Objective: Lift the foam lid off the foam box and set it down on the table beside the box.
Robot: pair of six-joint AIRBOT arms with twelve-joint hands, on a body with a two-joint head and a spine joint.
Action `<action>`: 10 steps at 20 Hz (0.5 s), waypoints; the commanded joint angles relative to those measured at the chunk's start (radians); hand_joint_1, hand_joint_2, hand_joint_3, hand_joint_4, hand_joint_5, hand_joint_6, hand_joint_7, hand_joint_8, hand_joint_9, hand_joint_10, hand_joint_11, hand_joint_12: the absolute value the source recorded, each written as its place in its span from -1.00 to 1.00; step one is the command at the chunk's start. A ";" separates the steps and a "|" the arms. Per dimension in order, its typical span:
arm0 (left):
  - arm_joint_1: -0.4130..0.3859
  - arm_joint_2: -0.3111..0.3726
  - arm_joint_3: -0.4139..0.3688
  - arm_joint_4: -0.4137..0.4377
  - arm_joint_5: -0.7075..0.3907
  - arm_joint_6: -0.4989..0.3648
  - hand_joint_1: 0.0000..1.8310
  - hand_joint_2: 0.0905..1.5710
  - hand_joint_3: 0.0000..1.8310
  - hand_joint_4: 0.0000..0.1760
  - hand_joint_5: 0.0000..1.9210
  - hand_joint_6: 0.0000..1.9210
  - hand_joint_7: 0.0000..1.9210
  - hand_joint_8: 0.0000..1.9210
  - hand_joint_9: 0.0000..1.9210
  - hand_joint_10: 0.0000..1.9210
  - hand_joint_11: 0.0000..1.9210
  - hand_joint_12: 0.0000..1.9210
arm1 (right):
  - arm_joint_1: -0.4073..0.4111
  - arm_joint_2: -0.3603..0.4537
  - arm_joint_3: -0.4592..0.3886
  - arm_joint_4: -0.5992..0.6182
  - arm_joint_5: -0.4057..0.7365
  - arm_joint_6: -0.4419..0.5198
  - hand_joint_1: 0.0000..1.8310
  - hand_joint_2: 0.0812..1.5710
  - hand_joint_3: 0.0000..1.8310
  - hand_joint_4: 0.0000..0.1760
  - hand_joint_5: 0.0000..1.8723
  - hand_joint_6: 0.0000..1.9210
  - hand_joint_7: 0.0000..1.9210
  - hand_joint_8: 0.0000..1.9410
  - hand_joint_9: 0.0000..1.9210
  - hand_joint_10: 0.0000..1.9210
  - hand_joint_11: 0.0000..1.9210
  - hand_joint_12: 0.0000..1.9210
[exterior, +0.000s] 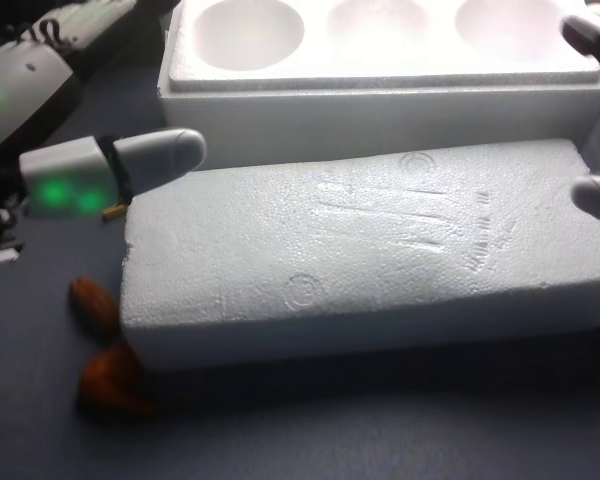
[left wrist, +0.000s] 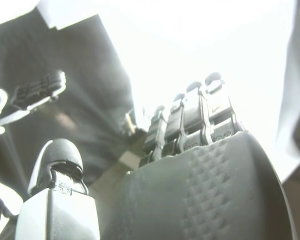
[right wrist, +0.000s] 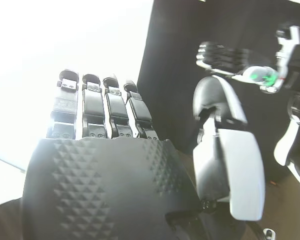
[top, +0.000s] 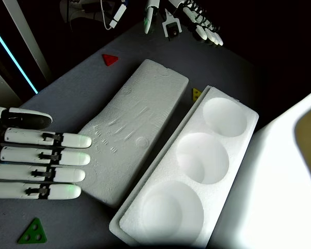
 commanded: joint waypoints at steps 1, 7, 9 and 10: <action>-0.021 -0.004 0.011 0.002 -0.099 -0.003 -0.69 0.46 -0.98 -0.55 -1.00 -1.00 -1.00 -1.00 -1.00 -1.00 -1.00 -1.00 | 0.026 0.002 0.014 0.000 0.085 -0.007 -0.71 0.55 -1.00 -1.00 -1.00 -1.00 -1.00 -1.00 -1.00 -1.00 -0.99 -0.54; -0.102 -0.047 0.056 0.059 -0.038 -0.009 -0.59 0.48 -0.99 -0.18 -1.00 -1.00 -1.00 -1.00 -1.00 -1.00 -1.00 -1.00 | 0.105 -0.039 0.050 -0.044 0.021 -0.020 -0.69 0.55 -1.00 -1.00 -1.00 -1.00 -1.00 -1.00 -0.96 -0.97 -1.00 0.44; -0.113 -0.059 0.066 0.066 -0.027 -0.014 -0.55 0.50 -0.98 -0.27 -1.00 -1.00 -1.00 -1.00 -1.00 -1.00 -1.00 -1.00 | 0.105 -0.042 0.053 -0.044 0.020 -0.020 -0.68 0.56 -1.00 -1.00 -1.00 -1.00 -1.00 -1.00 -1.00 -1.00 -1.00 0.54; -0.118 -0.062 0.070 0.068 -0.026 -0.014 -0.52 0.51 -0.98 -0.31 -1.00 -1.00 -1.00 -1.00 -1.00 -1.00 -1.00 -1.00 | 0.105 -0.043 0.053 -0.043 0.020 -0.022 -0.65 0.56 -1.00 -1.00 -1.00 -1.00 -1.00 -1.00 -1.00 -1.00 -1.00 0.55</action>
